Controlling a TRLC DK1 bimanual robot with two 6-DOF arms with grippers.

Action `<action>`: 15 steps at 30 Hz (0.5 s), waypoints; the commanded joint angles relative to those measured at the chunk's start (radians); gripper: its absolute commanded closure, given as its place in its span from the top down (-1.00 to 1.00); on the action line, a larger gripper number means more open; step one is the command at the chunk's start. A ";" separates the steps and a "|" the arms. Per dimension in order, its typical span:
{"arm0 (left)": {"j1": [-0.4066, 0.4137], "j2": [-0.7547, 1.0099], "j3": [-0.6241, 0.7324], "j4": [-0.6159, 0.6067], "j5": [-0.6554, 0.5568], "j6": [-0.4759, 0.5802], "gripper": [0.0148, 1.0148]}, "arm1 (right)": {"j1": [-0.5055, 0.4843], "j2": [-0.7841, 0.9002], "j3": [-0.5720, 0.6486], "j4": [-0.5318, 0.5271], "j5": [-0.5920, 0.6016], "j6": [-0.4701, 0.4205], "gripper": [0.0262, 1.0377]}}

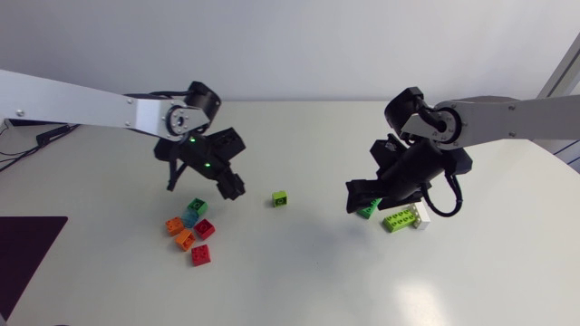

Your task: Sort duplo bricks by size, large to the right and small to the left

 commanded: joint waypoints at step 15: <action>-0.163 0.260 0.245 -0.018 0.001 -0.036 0.85 | -0.062 -0.012 -0.047 0.003 -0.004 -0.019 0.92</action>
